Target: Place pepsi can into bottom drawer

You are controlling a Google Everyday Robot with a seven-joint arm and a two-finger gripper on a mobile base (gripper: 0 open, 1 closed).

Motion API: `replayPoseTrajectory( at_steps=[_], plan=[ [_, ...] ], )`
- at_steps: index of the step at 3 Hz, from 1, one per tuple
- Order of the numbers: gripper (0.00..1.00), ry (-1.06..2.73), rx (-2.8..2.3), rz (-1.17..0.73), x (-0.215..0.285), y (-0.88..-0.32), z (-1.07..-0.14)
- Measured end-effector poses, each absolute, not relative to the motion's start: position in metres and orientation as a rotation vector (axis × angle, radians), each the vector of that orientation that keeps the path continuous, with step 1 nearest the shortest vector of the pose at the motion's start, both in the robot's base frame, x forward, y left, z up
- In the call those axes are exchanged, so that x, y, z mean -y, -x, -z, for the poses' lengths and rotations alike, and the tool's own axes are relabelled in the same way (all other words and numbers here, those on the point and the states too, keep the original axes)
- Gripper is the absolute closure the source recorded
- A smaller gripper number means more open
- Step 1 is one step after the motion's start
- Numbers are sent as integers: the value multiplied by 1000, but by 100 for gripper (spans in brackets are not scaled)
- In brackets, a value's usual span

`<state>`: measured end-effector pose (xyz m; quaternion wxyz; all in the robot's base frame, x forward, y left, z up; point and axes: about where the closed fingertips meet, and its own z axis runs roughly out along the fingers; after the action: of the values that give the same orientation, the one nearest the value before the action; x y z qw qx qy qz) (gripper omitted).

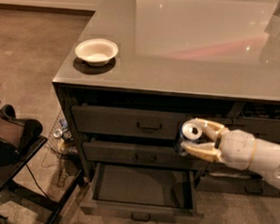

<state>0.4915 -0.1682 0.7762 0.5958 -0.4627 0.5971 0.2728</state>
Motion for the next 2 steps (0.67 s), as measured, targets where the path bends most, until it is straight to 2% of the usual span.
replayPoseTrajectory(
  at_steps=[1, 2],
  plan=[
    [100, 1085, -1378, -653, 180, -491, -721],
    [100, 1075, -1379, -667, 180, -491, -711]
  ],
)
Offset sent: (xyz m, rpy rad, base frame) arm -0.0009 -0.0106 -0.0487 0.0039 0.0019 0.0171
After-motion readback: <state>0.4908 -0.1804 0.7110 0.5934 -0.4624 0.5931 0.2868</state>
